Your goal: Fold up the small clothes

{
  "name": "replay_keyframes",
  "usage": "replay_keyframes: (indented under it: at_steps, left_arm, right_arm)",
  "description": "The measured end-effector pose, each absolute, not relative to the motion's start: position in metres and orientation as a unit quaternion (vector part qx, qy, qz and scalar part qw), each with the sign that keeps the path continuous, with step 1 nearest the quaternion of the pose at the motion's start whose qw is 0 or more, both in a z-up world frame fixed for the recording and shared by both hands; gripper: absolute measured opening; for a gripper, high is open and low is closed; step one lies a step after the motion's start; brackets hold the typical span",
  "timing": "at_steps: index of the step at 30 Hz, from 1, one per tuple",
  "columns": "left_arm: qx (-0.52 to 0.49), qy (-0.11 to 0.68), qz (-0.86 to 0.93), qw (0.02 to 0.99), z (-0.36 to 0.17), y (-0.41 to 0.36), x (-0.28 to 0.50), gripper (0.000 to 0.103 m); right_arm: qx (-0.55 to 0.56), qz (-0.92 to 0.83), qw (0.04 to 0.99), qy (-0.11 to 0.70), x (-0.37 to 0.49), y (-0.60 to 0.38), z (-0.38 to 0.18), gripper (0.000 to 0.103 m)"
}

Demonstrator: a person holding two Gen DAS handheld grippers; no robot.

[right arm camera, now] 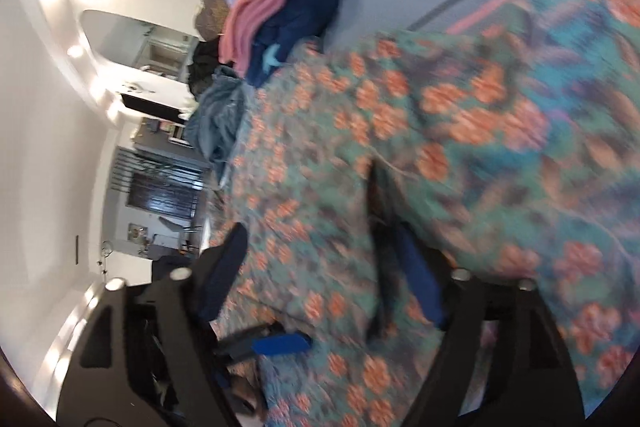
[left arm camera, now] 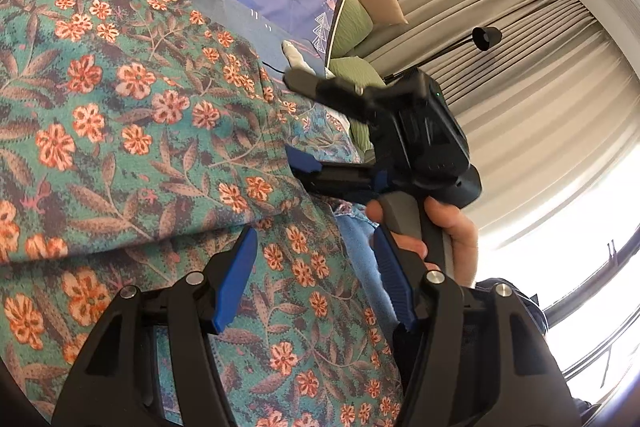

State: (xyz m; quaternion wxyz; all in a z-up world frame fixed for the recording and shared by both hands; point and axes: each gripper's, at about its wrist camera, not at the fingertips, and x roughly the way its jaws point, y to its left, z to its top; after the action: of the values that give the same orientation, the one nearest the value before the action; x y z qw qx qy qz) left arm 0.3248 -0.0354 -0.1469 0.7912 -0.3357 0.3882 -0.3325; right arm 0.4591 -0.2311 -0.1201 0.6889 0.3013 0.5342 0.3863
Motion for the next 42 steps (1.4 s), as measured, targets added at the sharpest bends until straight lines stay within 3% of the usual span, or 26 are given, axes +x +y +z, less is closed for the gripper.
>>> replay_keyframes:
  at_steps: [2,6,16,19,21,23,24,42]
  left_arm:
    - [-0.337,0.388,-0.332,0.791,-0.147,-0.035,0.324,0.061]
    - [-0.338,0.388,-0.332,0.79,-0.147,-0.035,0.323,0.061]
    - [-0.341,0.387,-0.331,0.79,-0.148,-0.032,0.324,0.061]
    - [-0.34,0.386,-0.33,0.791,-0.148,-0.032,0.323,0.061]
    - [-0.34,0.386,-0.33,0.792,-0.147,-0.033,0.323,0.061]
    - [-0.34,0.386,-0.33,0.792,-0.147,-0.033,0.323,0.061]
    - [-0.34,0.386,-0.33,0.792,-0.147,-0.033,0.323,0.061]
    - [-0.351,0.379,-0.334,0.789,-0.149,-0.03,0.319,0.061]
  right_arm:
    - [0.31,0.399,0.68,0.531,0.461,-0.234,-0.12,0.081]
    - [0.313,0.395,0.662,0.555,0.452,-0.245,-0.122,0.07]
    - [0.308,0.424,0.657,0.542,0.463,-0.215,-0.125,0.069]
    - [0.318,0.418,0.655,0.543,0.461,-0.221,-0.128,0.055]
    - [0.324,0.398,0.657,0.552,0.463,-0.227,-0.136,0.027]
    - [0.331,0.384,0.657,0.558,0.467,-0.231,-0.144,0.01]
    - [0.333,0.383,0.656,0.558,0.467,-0.231,-0.145,0.007]
    - [0.346,0.352,0.743,0.451,0.471,-0.249,-0.11,0.004]
